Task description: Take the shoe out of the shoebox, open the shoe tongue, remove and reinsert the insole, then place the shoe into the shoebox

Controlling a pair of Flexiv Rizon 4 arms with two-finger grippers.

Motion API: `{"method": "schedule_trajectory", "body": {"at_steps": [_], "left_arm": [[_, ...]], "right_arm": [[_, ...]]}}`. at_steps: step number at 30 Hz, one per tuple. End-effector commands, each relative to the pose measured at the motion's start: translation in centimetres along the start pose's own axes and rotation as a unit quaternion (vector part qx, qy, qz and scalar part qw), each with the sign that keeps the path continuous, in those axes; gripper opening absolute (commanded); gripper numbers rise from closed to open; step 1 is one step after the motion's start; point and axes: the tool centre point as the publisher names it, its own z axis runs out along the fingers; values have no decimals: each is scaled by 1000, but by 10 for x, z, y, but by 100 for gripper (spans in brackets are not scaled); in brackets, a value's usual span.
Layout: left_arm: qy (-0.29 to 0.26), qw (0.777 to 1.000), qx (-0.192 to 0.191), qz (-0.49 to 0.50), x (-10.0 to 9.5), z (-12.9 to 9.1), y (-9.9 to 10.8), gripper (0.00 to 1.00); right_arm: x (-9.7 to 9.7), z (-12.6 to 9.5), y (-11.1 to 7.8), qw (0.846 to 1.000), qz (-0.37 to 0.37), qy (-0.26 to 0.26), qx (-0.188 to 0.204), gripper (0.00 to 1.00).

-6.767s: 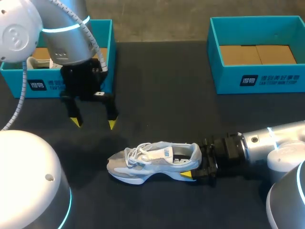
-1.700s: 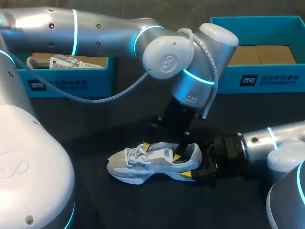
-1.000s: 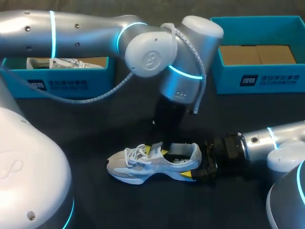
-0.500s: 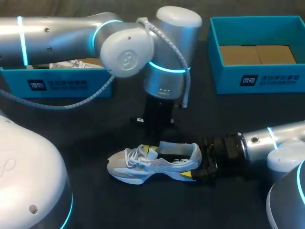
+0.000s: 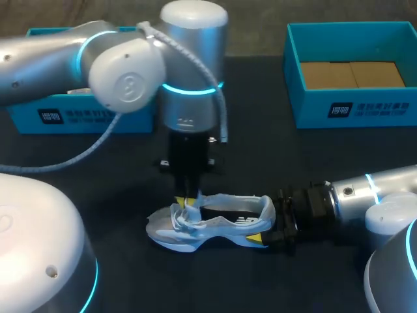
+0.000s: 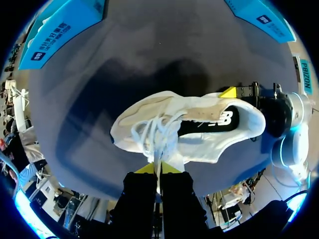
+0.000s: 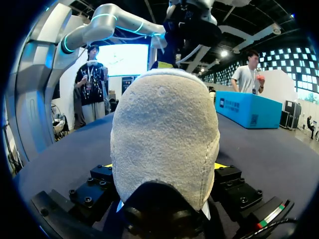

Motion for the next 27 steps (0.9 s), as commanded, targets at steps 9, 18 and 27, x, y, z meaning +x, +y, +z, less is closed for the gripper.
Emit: {"method": "schedule_trajectory", "body": {"at_steps": [9,18,27], "left_arm": [[272,962,24,23,-44,13,11,0],[317,946,10,62,-57,31,10,0],[312,948,-14,60,-67,55,1,0]], "right_arm": [[1,1,0,1000,0,-1,1,0],[1,1,0,1000,0,-1,1,0],[1,1,0,1000,0,-1,1,0]]}}
